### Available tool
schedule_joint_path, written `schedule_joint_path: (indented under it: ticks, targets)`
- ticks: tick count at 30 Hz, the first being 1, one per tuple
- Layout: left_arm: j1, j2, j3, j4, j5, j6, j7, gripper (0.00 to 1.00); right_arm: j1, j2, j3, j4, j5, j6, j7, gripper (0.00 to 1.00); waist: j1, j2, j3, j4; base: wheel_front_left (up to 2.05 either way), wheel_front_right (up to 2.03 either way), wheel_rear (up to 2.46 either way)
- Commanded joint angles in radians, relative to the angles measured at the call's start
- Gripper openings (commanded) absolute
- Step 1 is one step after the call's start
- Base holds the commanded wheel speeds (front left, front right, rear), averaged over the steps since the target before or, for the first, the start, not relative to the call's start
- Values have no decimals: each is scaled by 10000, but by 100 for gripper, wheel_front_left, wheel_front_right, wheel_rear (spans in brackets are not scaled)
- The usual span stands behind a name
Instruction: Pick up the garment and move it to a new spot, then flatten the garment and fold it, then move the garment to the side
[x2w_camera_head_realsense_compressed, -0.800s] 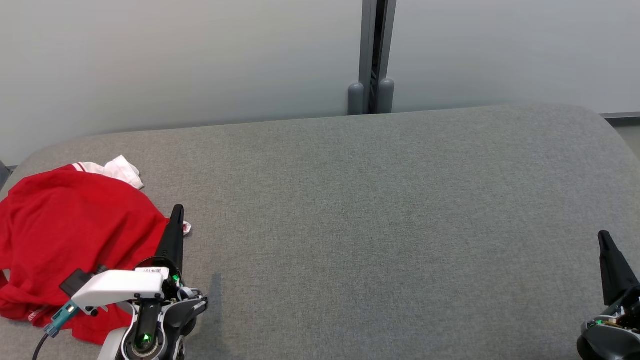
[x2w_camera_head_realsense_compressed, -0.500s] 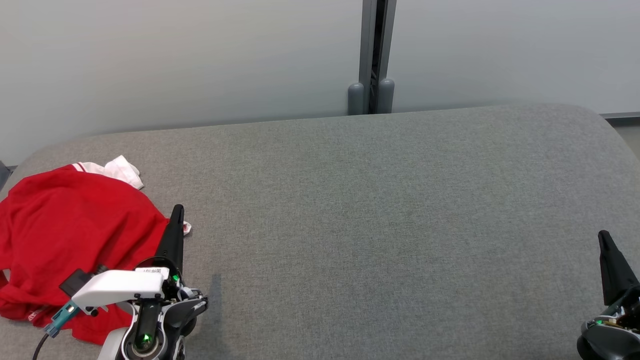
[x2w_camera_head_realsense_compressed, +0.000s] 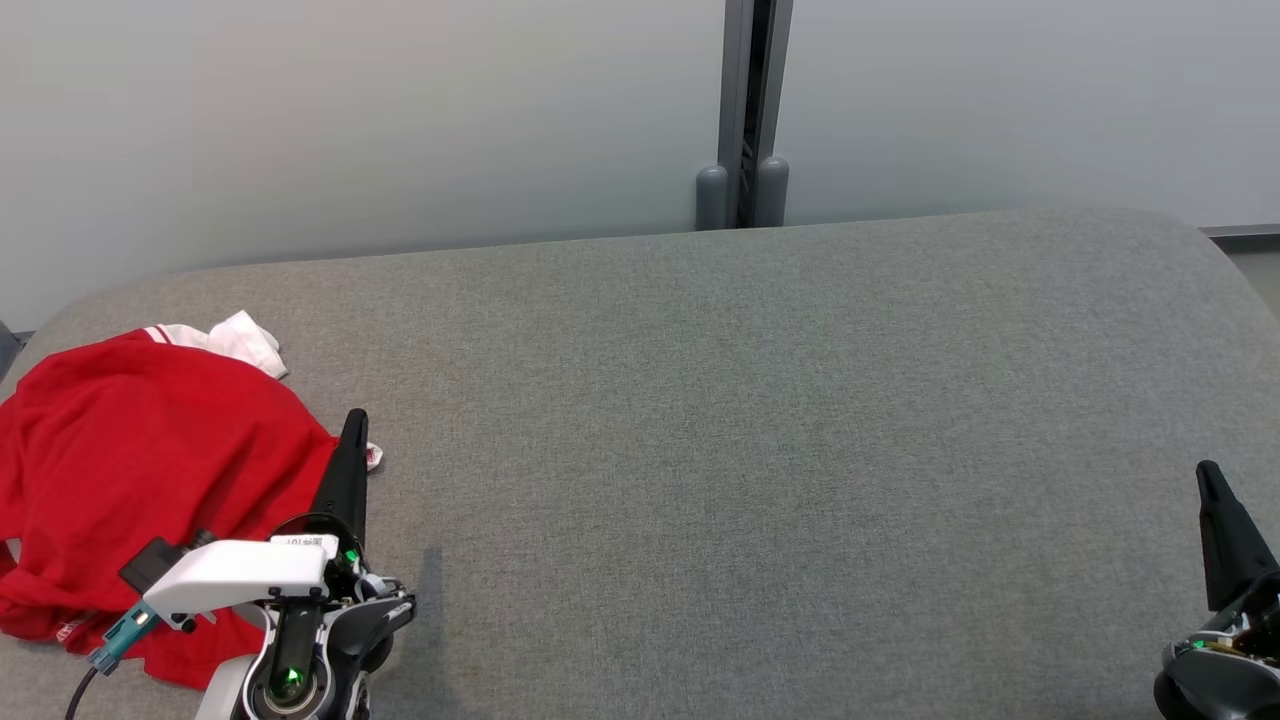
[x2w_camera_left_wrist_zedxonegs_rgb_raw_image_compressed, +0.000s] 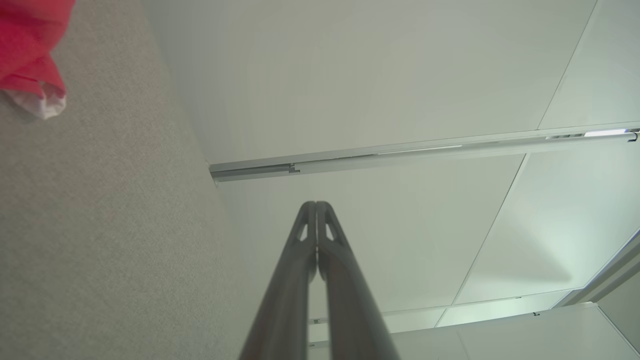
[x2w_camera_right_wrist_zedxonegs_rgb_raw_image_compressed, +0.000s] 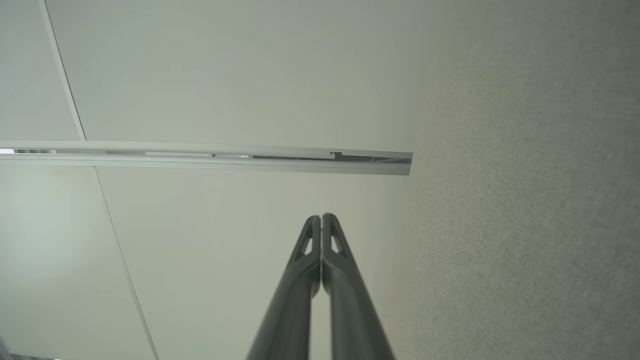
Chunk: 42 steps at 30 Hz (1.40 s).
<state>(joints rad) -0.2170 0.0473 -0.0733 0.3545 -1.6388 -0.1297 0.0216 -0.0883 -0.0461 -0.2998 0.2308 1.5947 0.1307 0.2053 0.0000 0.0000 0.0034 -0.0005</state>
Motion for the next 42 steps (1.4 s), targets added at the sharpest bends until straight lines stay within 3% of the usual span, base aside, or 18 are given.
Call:
schedule_joint_path:
  ticks: [1, 23, 24, 42]
  targets:
    - [-172, 63, 14, -15, -62, -34, 8, 0, 12, -88, -7, -53, 67, 0, 23, 0, 0, 0, 0, 0, 0, 0, 0]
    - [-172, 63, 14, -15, -62, -34, 8, 0, 12, -88, -7, -53, 67, 0, 23, 0, 0, 0, 0, 0, 0, 0, 0]
    - [0, 0, 0, 0, 0, 0, 0, 100, 0, 0, -4, 0, 0, 0, 0, 100, 0, 0, 0, 0, 0, 0, 0]
    - [580, -42, 52, -226, 331, -1, -534, 100, 70, -13, 691, -13, -783, -1, -879, 100, 0, 0, -1, 49, 0, 0, 0]
